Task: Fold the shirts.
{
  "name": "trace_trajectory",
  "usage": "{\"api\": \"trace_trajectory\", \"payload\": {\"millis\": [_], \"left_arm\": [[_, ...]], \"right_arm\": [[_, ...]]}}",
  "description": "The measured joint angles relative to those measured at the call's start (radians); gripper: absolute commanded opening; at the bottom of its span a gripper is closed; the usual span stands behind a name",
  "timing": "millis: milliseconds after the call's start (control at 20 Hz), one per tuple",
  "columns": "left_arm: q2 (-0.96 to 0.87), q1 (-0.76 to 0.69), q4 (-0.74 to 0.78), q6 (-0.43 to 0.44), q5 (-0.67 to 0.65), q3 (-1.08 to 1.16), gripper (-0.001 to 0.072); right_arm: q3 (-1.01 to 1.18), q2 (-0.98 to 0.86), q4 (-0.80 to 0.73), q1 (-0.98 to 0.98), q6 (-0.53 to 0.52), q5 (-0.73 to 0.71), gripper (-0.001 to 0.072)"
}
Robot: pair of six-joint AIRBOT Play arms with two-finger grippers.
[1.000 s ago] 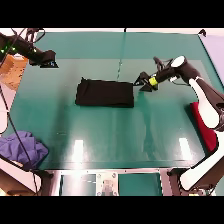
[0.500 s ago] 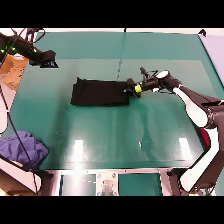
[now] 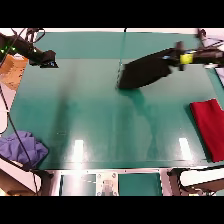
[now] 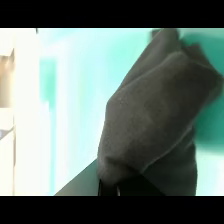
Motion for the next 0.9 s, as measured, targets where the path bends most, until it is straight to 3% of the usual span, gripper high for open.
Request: {"api": "trace_trajectory", "payload": {"millis": [450,900], "left_arm": [[0.0,0.0,0.0,0.0,-0.004,0.0,0.0024],[0.0,0.0,-0.001,-0.003,-0.022,0.0,0.0024]], "right_arm": [[0.029,0.127,-0.078,-0.55,0.041,0.141,0.0014],[0.129,0.189,-0.197,-0.801,0.119,0.3,0.0013]]}}
